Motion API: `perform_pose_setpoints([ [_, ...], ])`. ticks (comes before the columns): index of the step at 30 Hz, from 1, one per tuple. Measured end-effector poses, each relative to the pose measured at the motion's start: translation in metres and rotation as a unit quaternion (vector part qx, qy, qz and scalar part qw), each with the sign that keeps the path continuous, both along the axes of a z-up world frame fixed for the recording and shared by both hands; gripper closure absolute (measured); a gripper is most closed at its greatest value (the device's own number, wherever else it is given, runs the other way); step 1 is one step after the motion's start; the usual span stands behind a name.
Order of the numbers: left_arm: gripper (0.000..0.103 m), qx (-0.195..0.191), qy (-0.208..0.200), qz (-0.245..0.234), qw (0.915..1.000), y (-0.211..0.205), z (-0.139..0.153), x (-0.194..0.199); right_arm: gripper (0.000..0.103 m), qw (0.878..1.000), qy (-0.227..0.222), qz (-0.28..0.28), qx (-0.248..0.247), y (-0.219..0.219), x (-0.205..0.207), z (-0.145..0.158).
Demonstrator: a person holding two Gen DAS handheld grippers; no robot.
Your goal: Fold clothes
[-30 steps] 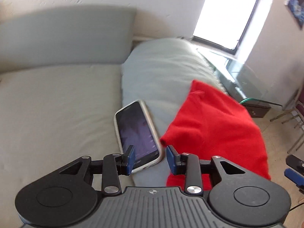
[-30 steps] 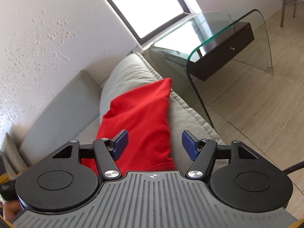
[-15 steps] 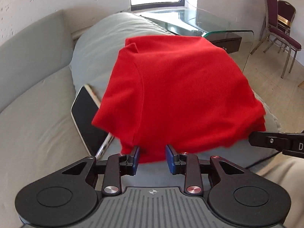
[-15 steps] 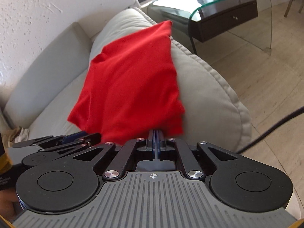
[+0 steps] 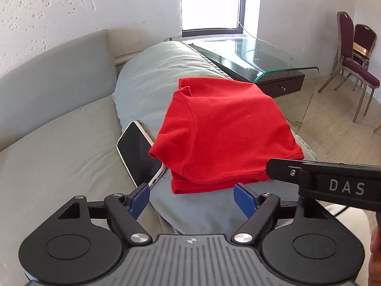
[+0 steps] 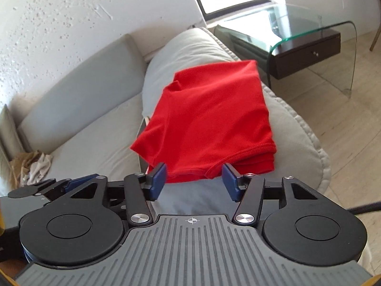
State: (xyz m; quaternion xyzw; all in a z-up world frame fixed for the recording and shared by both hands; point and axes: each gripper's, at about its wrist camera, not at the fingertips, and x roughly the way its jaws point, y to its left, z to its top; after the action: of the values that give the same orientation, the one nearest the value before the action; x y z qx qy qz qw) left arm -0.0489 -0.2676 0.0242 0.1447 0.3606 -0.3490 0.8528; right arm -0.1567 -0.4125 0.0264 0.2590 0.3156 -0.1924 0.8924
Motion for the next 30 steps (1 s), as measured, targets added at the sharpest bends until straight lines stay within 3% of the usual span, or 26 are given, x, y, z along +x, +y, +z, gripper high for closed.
perform_pose_setpoints([
  [3, 0.017, -0.015, 0.015, 0.007, 0.9997, 0.011, 0.008, -0.002, 0.03, 1.0, 0.003, -0.016, -0.007, 0.007, -0.009, 0.02],
  [4, 0.017, -0.017, 0.017, 0.009, 0.9997, 0.015, 0.011, -0.002, 0.018, 1.0, 0.001, -0.027, -0.004, 0.008, -0.014, 0.028],
  [5, 0.017, -0.018, 0.02, 0.012, 0.9996, 0.019, 0.013, -0.003, 0.013, 0.999, -0.003, -0.036, 0.0, 0.01, -0.018, 0.035],
  [9, 0.017, -0.046, 0.05, 0.021, 0.9975, 0.038, 0.033, -0.001, 0.013, 0.999, -0.024, -0.043, -0.001, 0.019, -0.035, 0.073],
  [13, 0.014, -0.103, 0.071, 0.003, 0.9922, 0.055, 0.062, -0.005, 0.013, 0.998, -0.056, -0.027, -0.021, 0.029, -0.057, 0.128],
  [18, 0.005, -0.134, 0.056, -0.032, 0.9889, 0.049, 0.086, -0.017, 0.004, 0.993, -0.08, -0.023, -0.085, 0.042, -0.082, 0.185],
  [20, 0.004, -0.125, 0.046, -0.018, 0.9909, 0.038, 0.086, -0.019, 0.002, 0.994, -0.044, -0.014, -0.103, 0.04, -0.074, 0.182],
  [25, 0.004, -0.07, 0.054, -0.003, 0.9961, 0.006, 0.074, -0.013, 0.004, 0.991, 0.079, -0.015, -0.104, 0.023, -0.04, 0.136],
  [30, 0.004, -0.055, 0.049, 0.01, 0.9972, -0.005, 0.072, -0.009, 0.004, 0.989, 0.108, -0.025, -0.102, 0.007, -0.032, 0.123],
])
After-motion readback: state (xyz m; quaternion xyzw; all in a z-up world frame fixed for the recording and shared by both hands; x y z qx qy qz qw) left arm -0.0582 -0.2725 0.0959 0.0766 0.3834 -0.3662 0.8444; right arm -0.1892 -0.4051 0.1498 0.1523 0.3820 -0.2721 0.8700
